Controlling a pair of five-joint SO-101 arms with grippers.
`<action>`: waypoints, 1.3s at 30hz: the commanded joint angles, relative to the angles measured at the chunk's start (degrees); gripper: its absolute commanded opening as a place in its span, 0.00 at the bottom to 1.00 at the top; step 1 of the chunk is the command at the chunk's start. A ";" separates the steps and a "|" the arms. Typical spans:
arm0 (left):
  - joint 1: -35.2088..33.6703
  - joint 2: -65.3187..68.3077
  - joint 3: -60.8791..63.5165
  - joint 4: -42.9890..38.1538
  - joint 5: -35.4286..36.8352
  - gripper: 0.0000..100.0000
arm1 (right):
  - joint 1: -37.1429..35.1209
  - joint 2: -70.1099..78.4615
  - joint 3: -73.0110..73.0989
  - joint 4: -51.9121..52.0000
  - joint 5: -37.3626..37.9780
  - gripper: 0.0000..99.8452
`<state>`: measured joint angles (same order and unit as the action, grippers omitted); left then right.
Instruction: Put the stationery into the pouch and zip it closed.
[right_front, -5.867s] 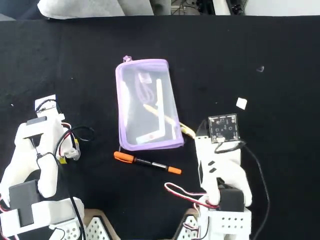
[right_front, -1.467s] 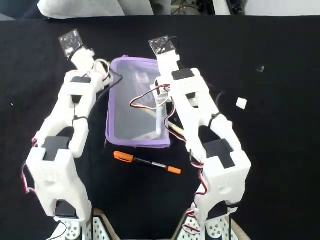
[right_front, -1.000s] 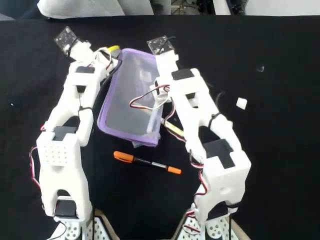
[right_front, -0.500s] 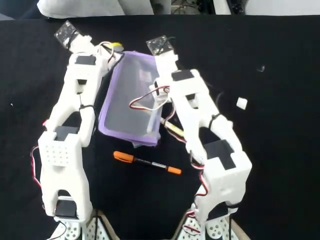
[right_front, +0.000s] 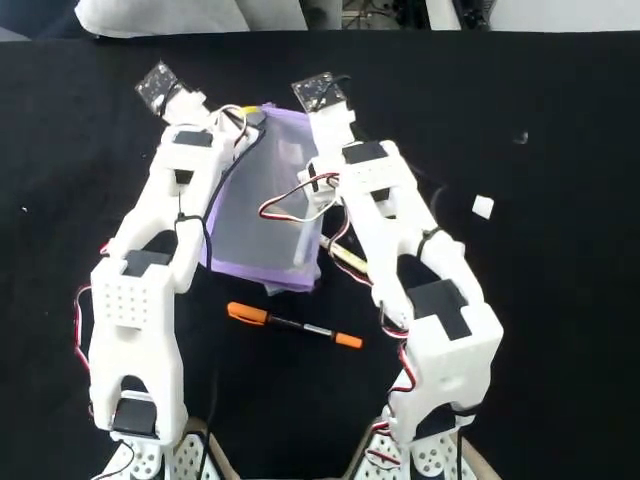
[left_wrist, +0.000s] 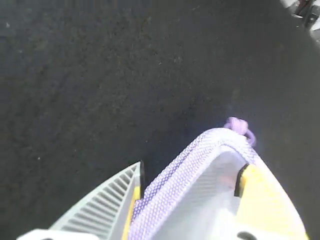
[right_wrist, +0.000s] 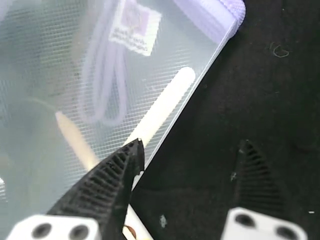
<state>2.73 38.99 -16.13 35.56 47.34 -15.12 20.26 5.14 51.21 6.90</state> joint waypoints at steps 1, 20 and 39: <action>1.01 0.53 -3.82 -0.70 0.00 0.32 | 0.18 1.54 1.10 -0.44 0.70 0.30; 0.84 -5.63 -4.26 5.01 0.00 0.02 | 0.35 1.54 0.92 -0.53 0.70 0.30; -1.63 -13.27 -2.24 5.71 -1.14 0.03 | 2.99 -5.93 0.75 3.16 -2.20 0.31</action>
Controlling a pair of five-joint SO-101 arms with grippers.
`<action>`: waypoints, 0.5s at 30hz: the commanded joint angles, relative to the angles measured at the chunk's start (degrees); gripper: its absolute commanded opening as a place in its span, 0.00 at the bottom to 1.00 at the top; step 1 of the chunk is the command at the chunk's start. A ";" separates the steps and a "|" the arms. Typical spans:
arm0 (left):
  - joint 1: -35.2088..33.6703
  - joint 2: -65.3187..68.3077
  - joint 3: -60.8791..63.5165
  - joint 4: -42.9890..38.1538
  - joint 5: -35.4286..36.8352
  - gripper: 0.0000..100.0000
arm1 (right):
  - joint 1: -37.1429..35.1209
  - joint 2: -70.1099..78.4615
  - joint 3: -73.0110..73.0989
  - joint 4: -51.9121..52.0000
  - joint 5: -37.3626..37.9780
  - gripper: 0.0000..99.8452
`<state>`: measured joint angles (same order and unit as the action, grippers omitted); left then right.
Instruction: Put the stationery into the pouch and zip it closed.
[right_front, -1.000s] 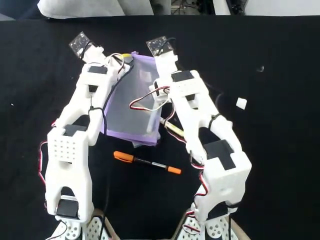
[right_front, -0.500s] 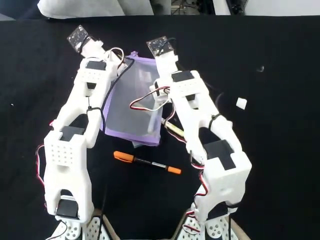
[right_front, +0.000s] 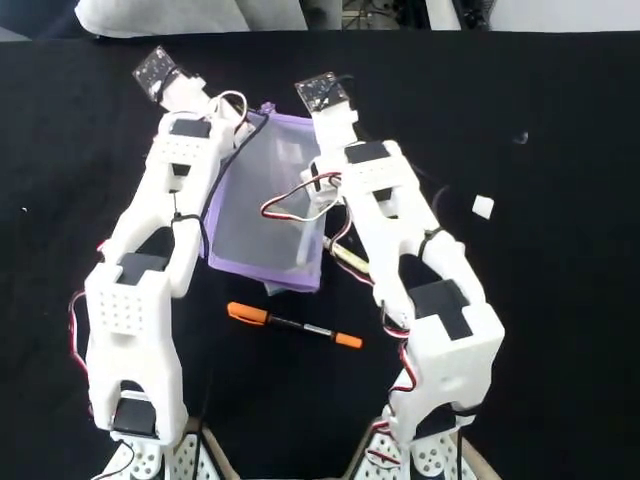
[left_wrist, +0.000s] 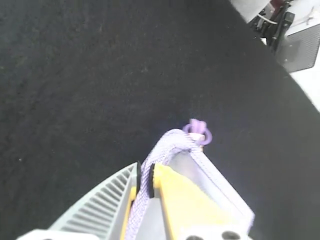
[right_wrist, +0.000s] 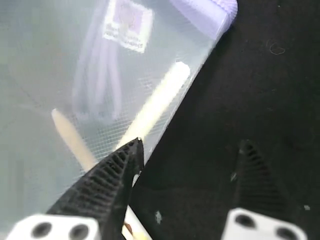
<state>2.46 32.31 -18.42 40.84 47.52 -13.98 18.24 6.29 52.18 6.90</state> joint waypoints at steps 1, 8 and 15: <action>-1.36 -8.35 0.92 0.53 -2.02 0.03 | 2.73 -5.58 -0.22 2.55 -4.40 0.31; -0.84 -20.75 9.89 0.00 -2.99 0.03 | 4.04 -14.55 4.00 2.99 -7.21 0.31; -1.36 -31.21 20.97 -5.98 -3.08 0.03 | 5.54 -23.25 8.22 2.55 -12.22 0.38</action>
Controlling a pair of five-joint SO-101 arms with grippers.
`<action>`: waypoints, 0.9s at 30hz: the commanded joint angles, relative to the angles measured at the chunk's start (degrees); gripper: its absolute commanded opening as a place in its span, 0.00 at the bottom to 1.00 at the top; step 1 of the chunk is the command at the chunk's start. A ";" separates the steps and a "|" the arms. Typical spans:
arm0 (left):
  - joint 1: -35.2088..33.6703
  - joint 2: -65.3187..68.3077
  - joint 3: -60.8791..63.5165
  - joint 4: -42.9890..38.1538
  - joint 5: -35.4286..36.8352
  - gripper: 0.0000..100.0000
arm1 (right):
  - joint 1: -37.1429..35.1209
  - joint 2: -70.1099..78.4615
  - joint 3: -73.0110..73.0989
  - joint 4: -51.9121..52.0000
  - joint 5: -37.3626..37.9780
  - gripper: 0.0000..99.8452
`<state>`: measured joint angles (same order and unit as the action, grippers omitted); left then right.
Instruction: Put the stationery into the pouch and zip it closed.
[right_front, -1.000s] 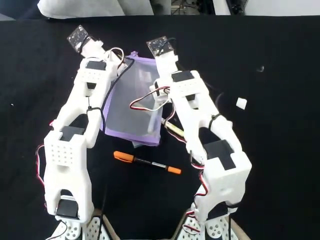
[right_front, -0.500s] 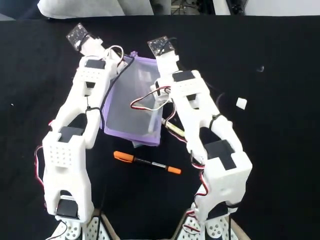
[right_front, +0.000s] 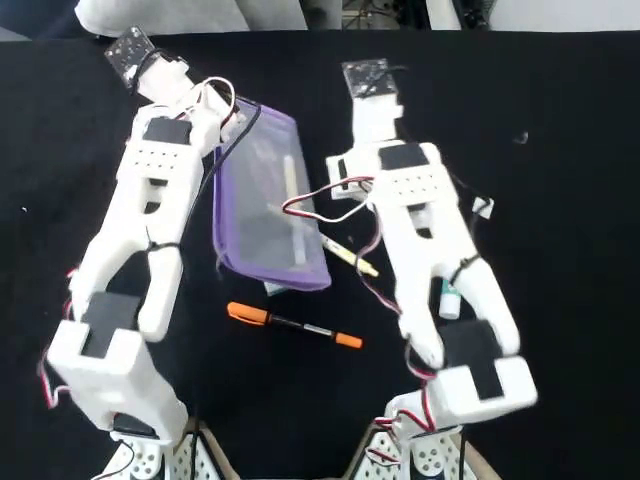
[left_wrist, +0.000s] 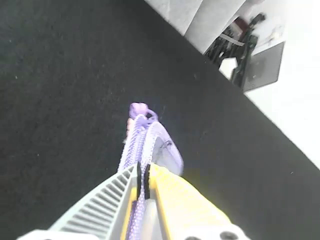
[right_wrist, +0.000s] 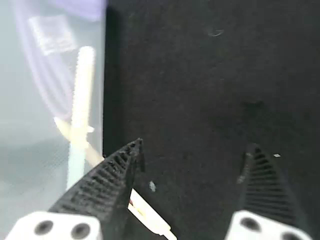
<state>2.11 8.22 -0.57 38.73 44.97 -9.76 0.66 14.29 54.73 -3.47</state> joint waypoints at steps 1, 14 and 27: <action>-1.01 -9.05 5.41 -5.54 -0.53 0.03 | 1.76 -6.64 0.75 -0.18 -2.73 0.39; -1.01 -27.16 22.37 -14.59 -5.10 0.03 | -2.81 -23.78 9.45 2.55 6.77 0.41; -1.10 -27.08 24.04 -14.51 -5.10 0.03 | -23.21 -48.75 25.63 4.92 9.41 0.41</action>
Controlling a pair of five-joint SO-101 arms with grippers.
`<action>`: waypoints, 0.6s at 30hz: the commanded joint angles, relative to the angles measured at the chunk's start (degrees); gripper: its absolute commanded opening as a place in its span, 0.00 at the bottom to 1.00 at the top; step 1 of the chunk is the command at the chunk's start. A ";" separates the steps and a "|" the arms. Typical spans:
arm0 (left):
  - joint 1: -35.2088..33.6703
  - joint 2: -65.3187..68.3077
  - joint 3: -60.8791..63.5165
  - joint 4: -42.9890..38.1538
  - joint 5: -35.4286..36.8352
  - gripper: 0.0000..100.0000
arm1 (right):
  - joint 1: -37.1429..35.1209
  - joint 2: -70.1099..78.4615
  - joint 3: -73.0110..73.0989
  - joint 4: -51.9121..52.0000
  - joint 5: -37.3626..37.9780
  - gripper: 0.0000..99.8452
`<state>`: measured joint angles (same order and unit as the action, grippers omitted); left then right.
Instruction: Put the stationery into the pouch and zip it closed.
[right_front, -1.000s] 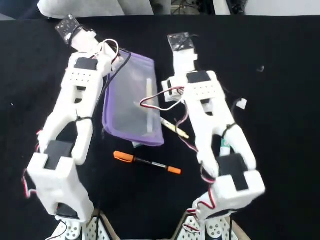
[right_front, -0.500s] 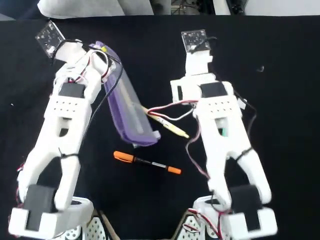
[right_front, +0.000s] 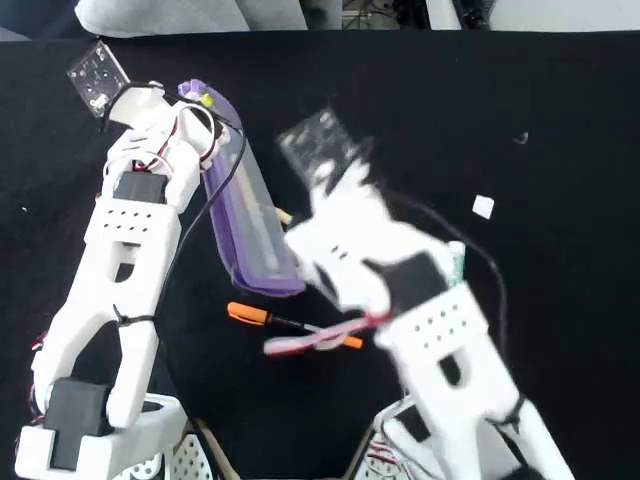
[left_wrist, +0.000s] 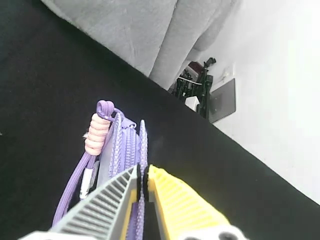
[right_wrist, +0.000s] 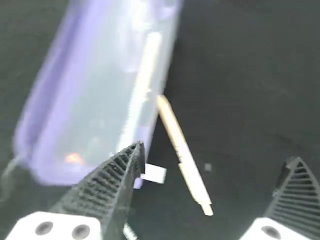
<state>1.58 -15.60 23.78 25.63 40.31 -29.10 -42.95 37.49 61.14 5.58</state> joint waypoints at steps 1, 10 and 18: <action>-0.57 -3.25 -0.31 -1.32 -0.44 0.03 | -5.01 -6.73 4.62 -3.25 0.44 0.41; -2.95 -3.25 -0.31 -1.05 -0.26 0.03 | -16.00 -21.14 25.98 -22.15 0.18 0.41; -3.12 -3.25 -0.31 -1.05 2.37 0.03 | -20.66 -35.21 33.19 -23.82 0.44 0.41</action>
<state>-1.32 -15.60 24.22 25.63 42.15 -48.35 -74.15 69.67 39.69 5.58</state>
